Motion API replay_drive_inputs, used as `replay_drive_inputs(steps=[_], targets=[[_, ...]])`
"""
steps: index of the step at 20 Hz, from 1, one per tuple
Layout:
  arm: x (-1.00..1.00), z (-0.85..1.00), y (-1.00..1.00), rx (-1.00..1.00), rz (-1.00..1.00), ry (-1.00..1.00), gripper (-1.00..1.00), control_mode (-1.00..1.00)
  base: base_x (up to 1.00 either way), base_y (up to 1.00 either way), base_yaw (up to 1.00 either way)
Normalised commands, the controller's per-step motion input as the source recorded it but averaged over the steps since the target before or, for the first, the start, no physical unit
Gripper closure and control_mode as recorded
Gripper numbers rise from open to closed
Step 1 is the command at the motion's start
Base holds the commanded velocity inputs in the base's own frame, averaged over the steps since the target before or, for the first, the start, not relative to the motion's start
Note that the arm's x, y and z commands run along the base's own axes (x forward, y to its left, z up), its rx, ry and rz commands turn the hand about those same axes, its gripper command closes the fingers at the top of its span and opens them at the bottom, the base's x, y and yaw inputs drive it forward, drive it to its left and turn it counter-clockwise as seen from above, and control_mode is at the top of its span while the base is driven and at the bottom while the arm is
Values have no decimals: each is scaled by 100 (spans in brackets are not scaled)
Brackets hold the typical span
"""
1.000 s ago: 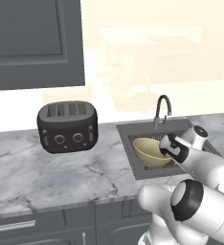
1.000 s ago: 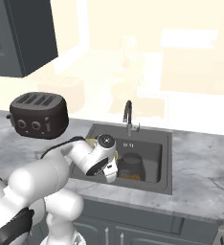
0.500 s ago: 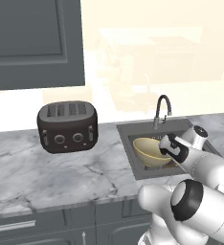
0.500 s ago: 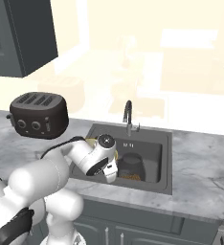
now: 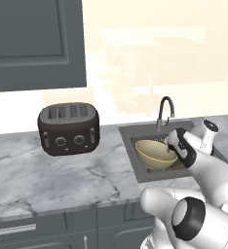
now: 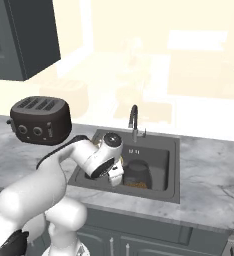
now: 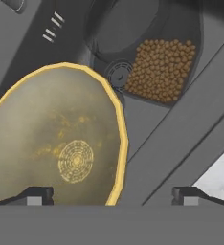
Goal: Pick the jar and bowl and place them in the sink. Then turn on the water.
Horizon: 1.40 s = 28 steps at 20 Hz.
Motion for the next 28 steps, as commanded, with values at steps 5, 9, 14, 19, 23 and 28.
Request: replay_drive_inputs(steps=[5,9,14,19,23,28], targets=[[-15,62,0,3,0,2,-100,-100,0,0,0],[-21,55,0,0,0,1,-100,-100,0,0,0],[-41,32,-2,-6,4,-15,-100,-100,0,0,0],[-37,11,-1,-19,12,-18,-100,-100,0,0,0],[-27,0,0,-27,14,-2,-100,-100,0,0,0],[0,11,0,-23,8,1,-100,-100,0,0,0]])
